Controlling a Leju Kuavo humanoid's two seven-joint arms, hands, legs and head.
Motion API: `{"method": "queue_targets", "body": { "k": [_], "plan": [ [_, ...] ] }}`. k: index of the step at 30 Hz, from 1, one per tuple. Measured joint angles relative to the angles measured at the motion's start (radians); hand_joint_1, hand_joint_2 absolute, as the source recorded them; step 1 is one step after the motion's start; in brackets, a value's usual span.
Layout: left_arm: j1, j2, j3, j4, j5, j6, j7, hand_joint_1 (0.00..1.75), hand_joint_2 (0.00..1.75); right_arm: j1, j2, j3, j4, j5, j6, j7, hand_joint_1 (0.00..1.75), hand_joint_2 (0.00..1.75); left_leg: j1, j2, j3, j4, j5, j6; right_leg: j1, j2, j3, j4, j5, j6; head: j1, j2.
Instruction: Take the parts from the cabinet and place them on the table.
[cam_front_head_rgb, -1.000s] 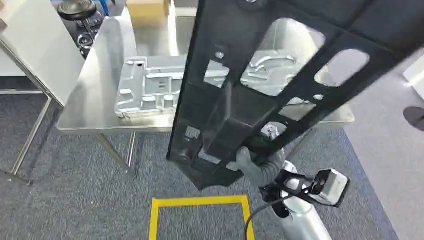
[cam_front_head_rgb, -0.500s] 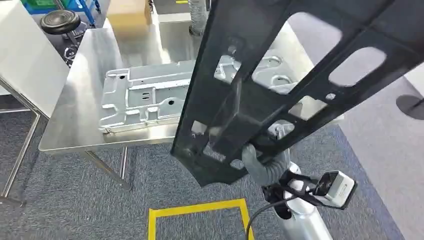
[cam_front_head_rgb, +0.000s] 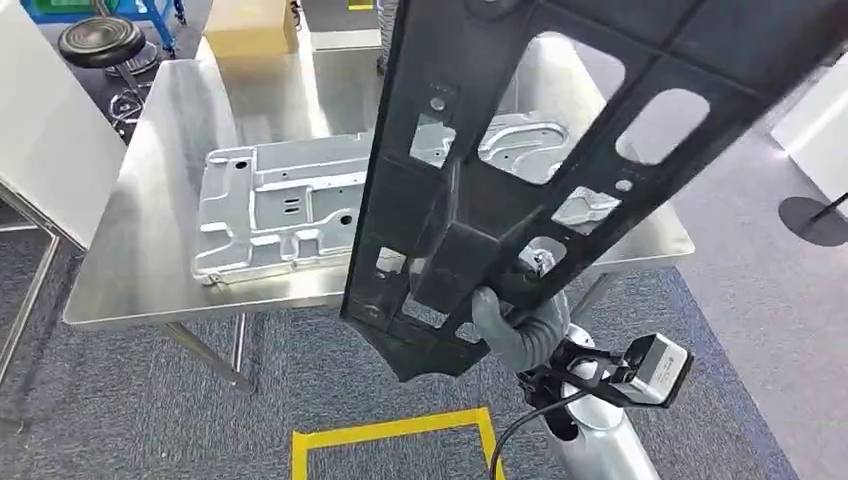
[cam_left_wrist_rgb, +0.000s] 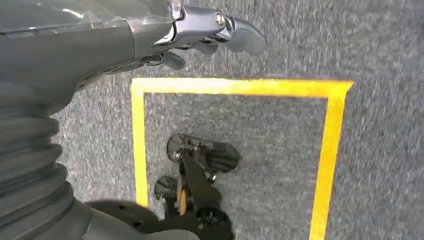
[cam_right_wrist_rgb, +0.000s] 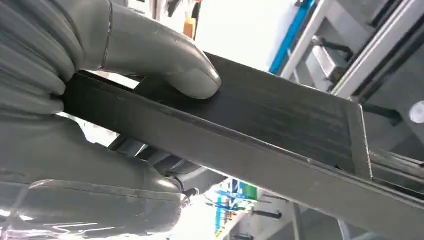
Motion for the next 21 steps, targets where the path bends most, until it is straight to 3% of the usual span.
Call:
{"method": "queue_targets", "body": {
  "k": [2,3,4,5,7,8,9,12,13,14,17,18,19,20,21],
  "plan": [
    [-0.001,0.000,0.004,0.000,0.000,-0.004,0.000,0.00,1.75,0.001,-0.002,0.000,0.004,-0.002,0.000,0.002,1.75,1.75,-0.002,0.001,0.007,0.000,-0.008,0.006,-0.003,-0.001,-0.099,0.169,-0.056,0.007,0.000,0.000],
    [-0.001,0.000,0.005,0.000,0.000,-0.005,0.000,0.00,1.75,0.001,-0.005,0.000,0.008,-0.003,0.001,0.004,1.75,1.75,-0.002,0.000,0.011,0.001,-0.012,0.005,-0.004,-0.001,-0.133,0.214,-0.056,0.008,0.000,0.000],
    [-0.001,0.000,0.005,0.000,0.000,-0.007,0.000,0.00,1.75,0.001,-0.006,0.000,0.010,-0.004,0.001,0.006,1.75,1.75,-0.003,-0.001,0.020,0.001,-0.017,0.004,-0.005,-0.002,-0.142,0.205,-0.026,0.007,0.000,0.000],
    [0.002,0.000,0.006,0.000,0.000,-0.010,0.000,0.00,1.75,0.001,-0.007,0.000,0.012,-0.006,0.003,0.008,1.75,1.75,-0.003,-0.001,0.028,0.001,-0.024,0.002,-0.005,-0.002,-0.126,0.153,0.021,0.004,0.000,0.000],
    [0.001,0.000,0.007,0.000,-0.004,-0.009,0.000,0.00,1.75,0.000,-0.007,0.000,0.012,-0.009,0.005,0.008,1.75,1.75,-0.004,-0.003,0.050,0.001,-0.038,-0.002,-0.003,-0.004,-0.054,-0.030,0.132,-0.008,0.000,0.000],
    [0.001,-0.001,0.008,0.000,-0.006,-0.010,0.000,0.00,1.75,-0.001,-0.007,0.000,0.012,-0.010,0.005,0.009,1.75,1.75,-0.003,-0.003,0.051,0.000,-0.044,-0.007,0.002,-0.008,-0.031,-0.083,0.142,-0.018,0.000,0.000],
    [-0.001,-0.001,0.010,0.000,-0.006,-0.009,0.000,0.00,1.75,-0.003,-0.008,0.000,0.013,-0.011,0.005,0.009,1.75,1.75,-0.010,-0.003,0.053,0.005,-0.051,-0.015,0.009,-0.009,-0.022,-0.104,0.132,-0.021,-0.002,0.000],
    [-0.004,-0.001,0.012,0.000,-0.006,-0.007,0.001,0.00,1.75,-0.003,-0.011,0.000,0.015,-0.012,0.005,0.010,1.75,1.75,-0.006,0.002,0.061,-0.005,-0.057,-0.029,0.011,-0.002,-0.025,-0.100,0.122,-0.034,-0.002,0.000],
    [-0.004,0.000,0.013,0.000,-0.006,-0.006,0.002,0.00,1.75,-0.002,-0.011,0.000,0.015,-0.013,0.005,0.010,1.75,1.75,-0.008,0.001,0.063,-0.001,-0.064,-0.036,-0.002,-0.002,-0.012,-0.113,0.124,-0.039,-0.004,0.000],
    [-0.004,0.001,0.013,0.000,-0.006,-0.006,0.001,0.00,1.75,-0.003,-0.011,0.000,0.015,-0.013,0.006,0.010,1.75,1.75,-0.006,0.000,0.058,0.024,-0.075,-0.039,-0.002,-0.002,-0.003,-0.119,0.121,-0.045,-0.002,0.000],
    [-0.002,0.000,0.013,0.000,-0.007,-0.006,0.002,0.00,1.75,0.000,-0.012,0.000,0.015,-0.015,0.006,0.008,1.75,1.75,-0.001,0.000,-0.064,0.244,-0.167,-0.046,0.002,-0.004,0.007,-0.118,0.109,-0.056,-0.006,0.000],
    [0.001,0.000,0.013,0.000,-0.007,-0.006,0.002,0.00,1.75,0.003,-0.013,0.000,0.016,-0.014,0.006,0.008,1.75,1.75,-0.001,0.000,-0.102,0.303,-0.177,-0.048,0.002,-0.003,0.011,-0.118,0.105,-0.057,-0.006,0.000],
    [0.004,0.001,0.014,0.000,-0.007,-0.006,0.002,0.00,1.75,0.008,-0.014,0.000,0.016,-0.014,0.005,0.005,1.75,1.75,-0.001,0.000,-0.121,0.315,-0.157,-0.050,0.002,-0.001,0.019,-0.118,0.100,-0.056,-0.006,0.000],
    [0.005,0.001,0.014,0.000,-0.007,-0.006,0.002,0.00,1.75,0.012,-0.015,-0.002,0.014,-0.011,0.002,0.002,1.75,1.75,-0.001,0.000,-0.113,0.276,-0.117,-0.049,0.002,0.001,0.027,-0.118,0.094,-0.055,-0.006,0.000],
    [0.005,0.001,0.014,0.000,-0.007,-0.005,0.002,0.00,1.75,0.014,-0.015,-0.005,0.009,-0.010,-0.002,0.002,1.75,1.75,-0.001,0.000,-0.085,0.199,-0.059,-0.048,0.002,0.002,0.037,-0.116,0.087,-0.052,-0.007,0.000]
  ]
}}
